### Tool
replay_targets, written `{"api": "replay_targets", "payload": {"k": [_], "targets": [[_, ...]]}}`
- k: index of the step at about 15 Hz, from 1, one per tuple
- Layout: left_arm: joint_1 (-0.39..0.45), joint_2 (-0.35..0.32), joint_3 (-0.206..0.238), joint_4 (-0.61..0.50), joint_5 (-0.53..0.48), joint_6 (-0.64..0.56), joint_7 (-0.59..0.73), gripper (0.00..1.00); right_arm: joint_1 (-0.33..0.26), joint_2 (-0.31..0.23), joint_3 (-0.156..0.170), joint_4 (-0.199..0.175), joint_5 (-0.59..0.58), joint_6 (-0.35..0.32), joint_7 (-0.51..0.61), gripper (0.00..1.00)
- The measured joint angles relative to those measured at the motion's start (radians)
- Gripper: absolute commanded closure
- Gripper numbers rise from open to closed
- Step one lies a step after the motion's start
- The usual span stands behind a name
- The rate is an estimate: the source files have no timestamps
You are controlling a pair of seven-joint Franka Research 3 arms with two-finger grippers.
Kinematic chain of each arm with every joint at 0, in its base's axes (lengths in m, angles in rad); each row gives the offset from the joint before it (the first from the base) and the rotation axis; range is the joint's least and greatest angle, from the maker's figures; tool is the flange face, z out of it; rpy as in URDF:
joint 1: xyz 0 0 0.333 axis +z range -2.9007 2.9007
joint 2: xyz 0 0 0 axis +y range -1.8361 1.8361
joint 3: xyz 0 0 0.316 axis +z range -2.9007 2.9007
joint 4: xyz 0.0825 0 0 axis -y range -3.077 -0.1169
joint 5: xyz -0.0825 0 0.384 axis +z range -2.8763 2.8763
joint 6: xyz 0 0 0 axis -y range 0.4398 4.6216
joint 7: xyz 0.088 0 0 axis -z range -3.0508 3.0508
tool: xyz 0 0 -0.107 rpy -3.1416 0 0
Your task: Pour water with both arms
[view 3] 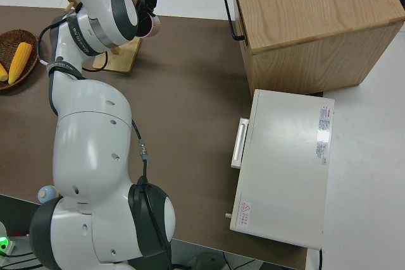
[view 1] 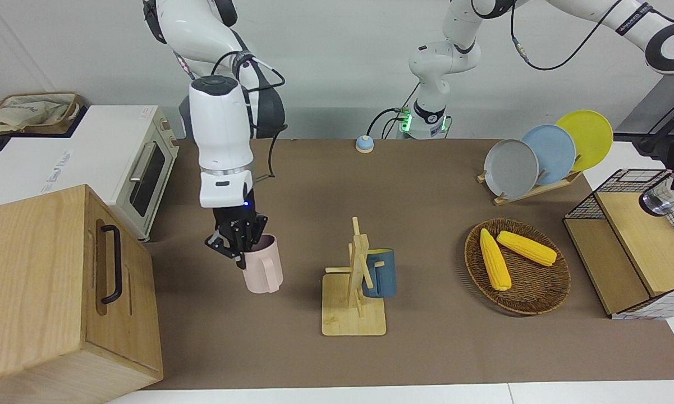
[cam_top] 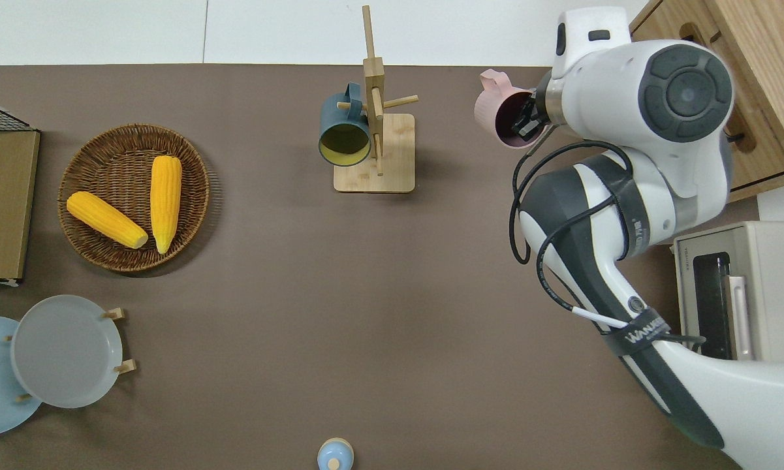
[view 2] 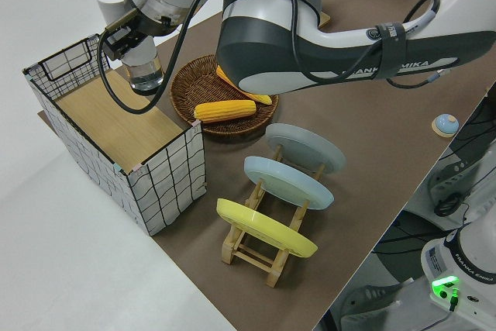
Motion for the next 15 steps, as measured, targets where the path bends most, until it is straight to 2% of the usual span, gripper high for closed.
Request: {"api": "replay_targets", "payload": {"k": [5, 11, 12, 15], "targets": [[-0.085, -0.066, -0.006, -0.002, 0.136, -0.064, -0.192, 1.0, -0.001, -0.048, -0.022, 0.001, 0.047, -0.138, 0.034, 0.967], [-0.156, -0.163, -0.009, -0.101, 0.238, -0.082, -0.306, 1.0, -0.002, -0.101, -0.048, 0.041, 0.154, -0.364, 0.26, 0.973], [-0.165, -0.183, -0.014, -0.123, 0.265, -0.082, -0.337, 1.0, -0.002, -0.113, -0.057, 0.043, 0.181, -0.404, 0.291, 0.973], [-0.179, -0.253, -0.076, -0.2, 0.341, -0.082, -0.455, 1.0, -0.002, -0.142, -0.074, 0.045, 0.265, -0.512, 0.427, 0.973]]}}
